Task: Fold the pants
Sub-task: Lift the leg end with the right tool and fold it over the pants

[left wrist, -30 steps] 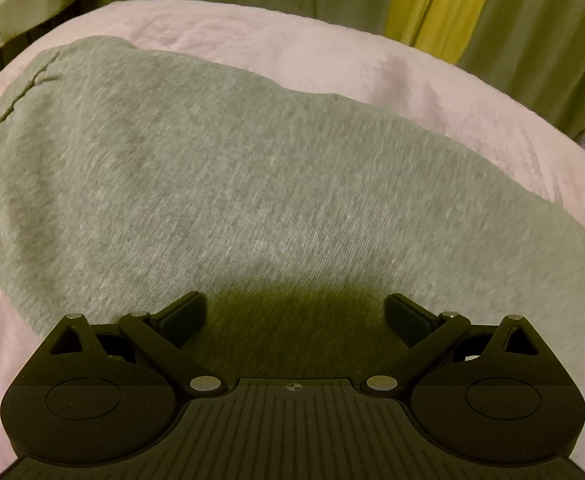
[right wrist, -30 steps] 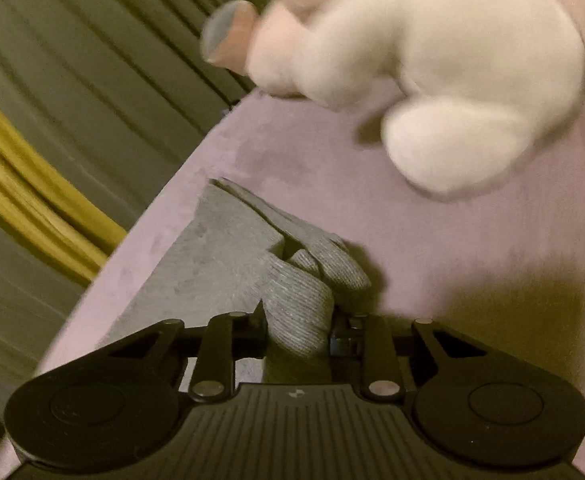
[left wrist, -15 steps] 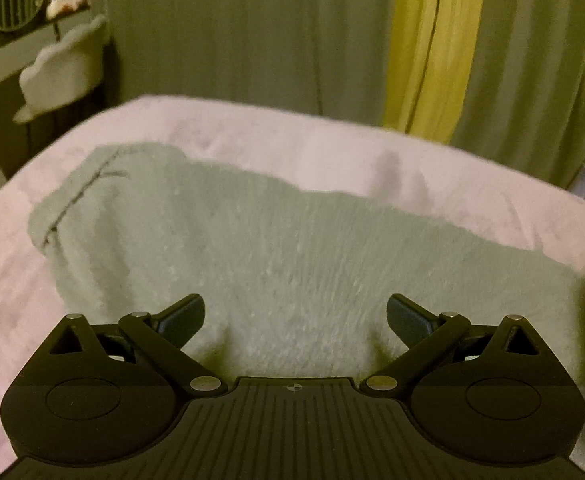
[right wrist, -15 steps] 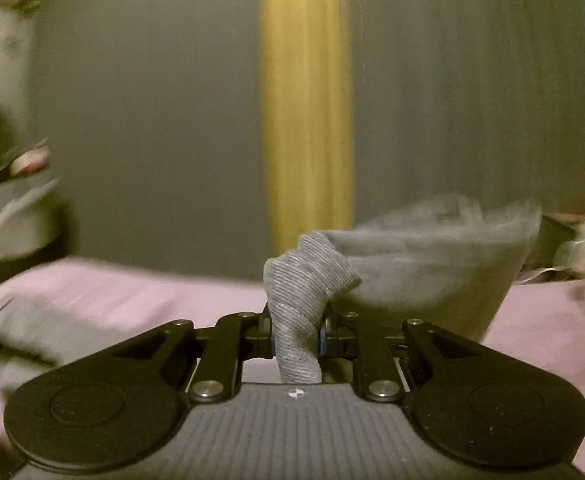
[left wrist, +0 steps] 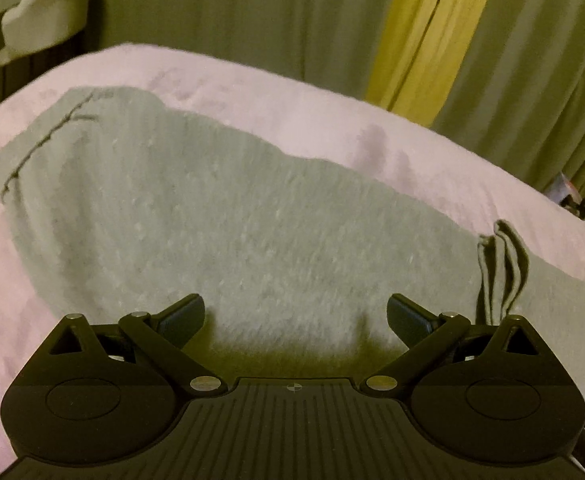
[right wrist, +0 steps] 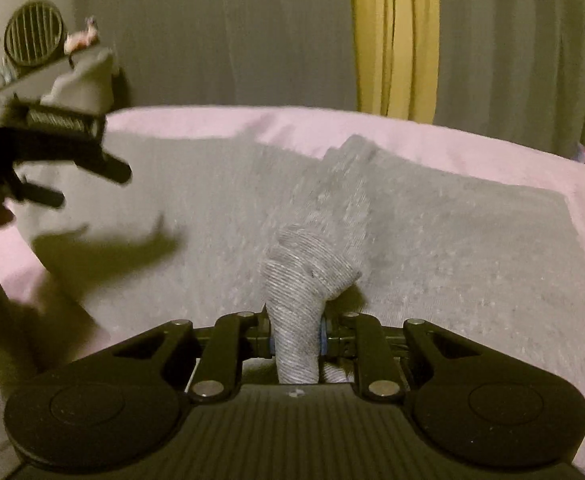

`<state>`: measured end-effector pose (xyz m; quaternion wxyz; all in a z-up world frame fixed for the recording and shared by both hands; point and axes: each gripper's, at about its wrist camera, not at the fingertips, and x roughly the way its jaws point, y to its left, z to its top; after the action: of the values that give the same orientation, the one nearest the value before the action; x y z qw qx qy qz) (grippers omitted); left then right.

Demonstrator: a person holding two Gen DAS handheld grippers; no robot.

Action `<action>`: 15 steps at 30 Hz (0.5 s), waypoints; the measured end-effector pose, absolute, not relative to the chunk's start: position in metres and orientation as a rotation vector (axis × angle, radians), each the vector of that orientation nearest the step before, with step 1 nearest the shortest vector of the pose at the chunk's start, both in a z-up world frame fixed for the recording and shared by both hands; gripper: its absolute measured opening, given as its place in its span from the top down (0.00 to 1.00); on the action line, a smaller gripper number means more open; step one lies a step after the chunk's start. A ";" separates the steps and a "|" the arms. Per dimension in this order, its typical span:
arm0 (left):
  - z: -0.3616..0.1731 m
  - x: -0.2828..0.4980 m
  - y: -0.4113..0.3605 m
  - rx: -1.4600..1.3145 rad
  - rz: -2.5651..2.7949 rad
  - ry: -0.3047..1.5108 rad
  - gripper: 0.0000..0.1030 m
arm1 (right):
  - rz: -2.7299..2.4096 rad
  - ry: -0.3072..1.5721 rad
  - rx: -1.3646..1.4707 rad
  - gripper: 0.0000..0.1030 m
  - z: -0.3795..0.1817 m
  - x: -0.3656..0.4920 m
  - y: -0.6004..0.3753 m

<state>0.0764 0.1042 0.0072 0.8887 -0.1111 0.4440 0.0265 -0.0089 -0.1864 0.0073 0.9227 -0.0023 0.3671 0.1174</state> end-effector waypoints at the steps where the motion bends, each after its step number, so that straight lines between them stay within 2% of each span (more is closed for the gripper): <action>1: 0.006 0.076 0.106 -0.241 0.051 0.927 0.01 | 0.234 0.744 0.006 0.83 0.008 -0.011 -0.187; 6: 0.002 0.079 0.110 -0.254 0.061 0.939 0.01 | 0.233 0.705 -0.047 0.83 0.015 -0.017 -0.176; 7: 0.001 0.079 0.109 -0.255 0.060 0.945 0.01 | 0.236 0.707 -0.068 0.79 0.011 -0.016 -0.173; 8: 0.000 0.079 0.109 -0.255 0.063 0.951 0.01 | 0.242 0.728 -0.074 0.70 0.009 -0.017 -0.171; 10: -0.001 0.081 0.110 -0.256 0.070 0.961 0.01 | 0.312 0.805 -0.044 0.61 0.006 -0.017 -0.171; 13: -0.001 0.080 0.112 -0.267 0.069 0.967 0.01 | 0.414 0.772 -0.042 0.27 0.016 -0.035 -0.170; 14: 0.000 0.079 0.112 -0.269 0.070 0.966 0.01 | 0.401 0.726 -0.062 0.19 0.023 -0.040 -0.172; 15: 0.000 0.079 0.112 -0.268 0.071 0.966 0.01 | 0.384 0.694 -0.055 0.19 0.028 -0.041 -0.177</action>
<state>0.0788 0.1121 0.0001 0.8765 -0.1282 0.4628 0.0339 -0.0410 -0.1771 0.0279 0.9220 -0.0270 0.3380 0.1871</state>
